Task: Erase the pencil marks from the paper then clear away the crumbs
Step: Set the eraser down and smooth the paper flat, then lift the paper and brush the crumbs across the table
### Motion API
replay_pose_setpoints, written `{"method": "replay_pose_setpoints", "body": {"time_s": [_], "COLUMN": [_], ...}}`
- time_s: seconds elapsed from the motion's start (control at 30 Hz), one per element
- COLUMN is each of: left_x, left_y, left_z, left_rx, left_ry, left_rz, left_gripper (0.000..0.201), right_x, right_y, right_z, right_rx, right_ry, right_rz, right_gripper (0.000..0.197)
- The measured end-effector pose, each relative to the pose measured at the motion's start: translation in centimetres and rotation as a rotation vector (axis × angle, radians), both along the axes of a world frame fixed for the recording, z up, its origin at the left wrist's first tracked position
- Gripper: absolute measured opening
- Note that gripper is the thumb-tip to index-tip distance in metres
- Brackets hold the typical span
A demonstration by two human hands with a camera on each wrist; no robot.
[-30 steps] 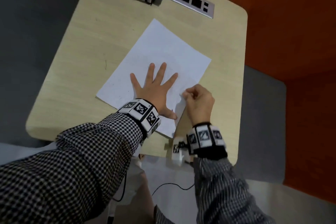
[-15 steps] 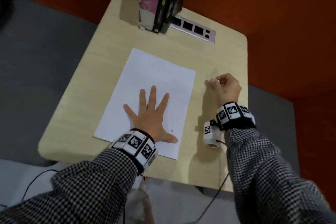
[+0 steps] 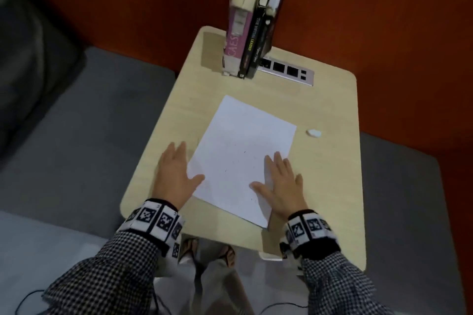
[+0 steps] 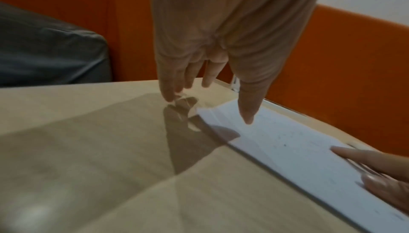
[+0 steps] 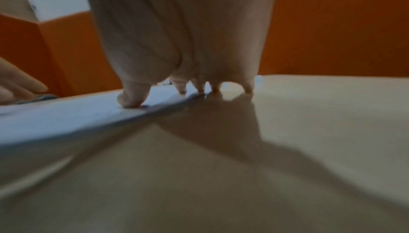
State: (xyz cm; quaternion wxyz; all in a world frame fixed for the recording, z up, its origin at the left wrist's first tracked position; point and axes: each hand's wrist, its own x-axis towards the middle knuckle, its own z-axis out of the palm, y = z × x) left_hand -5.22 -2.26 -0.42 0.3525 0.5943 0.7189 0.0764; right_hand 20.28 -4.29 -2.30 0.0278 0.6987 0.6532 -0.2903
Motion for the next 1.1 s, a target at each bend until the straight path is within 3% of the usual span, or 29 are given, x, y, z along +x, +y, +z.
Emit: {"method": "replay_pose_setpoints", "body": {"time_s": [0.13,0.23,0.4,0.53,0.63,0.73,0.8,0.87,0.93,1.03,1.1], "left_x": [-1.5,-0.9,-0.6,-1.3,-1.9,-1.7,-1.1,-0.7,-1.0,-1.4,-1.3], "left_y": [-0.9,-0.7,0.0,-0.1,-0.8,-2.1,-2.5,-2.8,-2.9,-3.3,-3.4], "left_z": [0.3,0.9,1.0,0.3,-0.2,0.0,0.0,-0.2,-0.8,-1.4,-1.5], "left_rx": [0.039,-0.006,-0.149,-0.152,-0.167,-0.202,-0.135,-0.086,-0.101,-0.169,-0.178], "left_ry": [-0.011,-0.062,-0.350,-0.249,-0.368,-0.431,-0.343,-0.233,-0.222,-0.327,-0.329], "left_rz": [0.133,0.239,0.487,0.330,0.287,0.238,0.117,0.030,0.073,0.179,0.177], "left_gripper": [0.053,0.048,0.016,0.032,0.039,0.033,0.034,0.037,0.033,0.026,0.025], "right_x": [-2.2,-3.3,-4.2,-3.3,-3.3,-7.4,-11.8,-14.5,-13.1,-8.1,-7.1], "right_y": [-1.7,-2.1,-2.7,-3.3,-3.0,-3.1,-4.2,-5.7,-6.3,-6.3,-6.1], "right_z": [-0.6,-0.3,0.3,0.4,1.2,2.7,2.9,2.2,1.0,-0.4,0.1], "right_rx": [-0.017,-0.042,-0.060,-0.078,-0.087,0.011,0.050,0.011,-0.015,-0.014,-0.023], "right_ry": [-0.019,-0.040,-0.043,-0.059,-0.057,0.044,0.195,0.291,0.215,0.036,-0.003], "right_rz": [-0.099,-0.148,-0.185,-0.140,-0.173,-0.118,0.038,0.104,0.087,-0.050,-0.125], "right_gripper": [0.082,0.085,0.086,0.078,0.068,0.060,0.057,0.068,0.084,0.062,0.064]}}
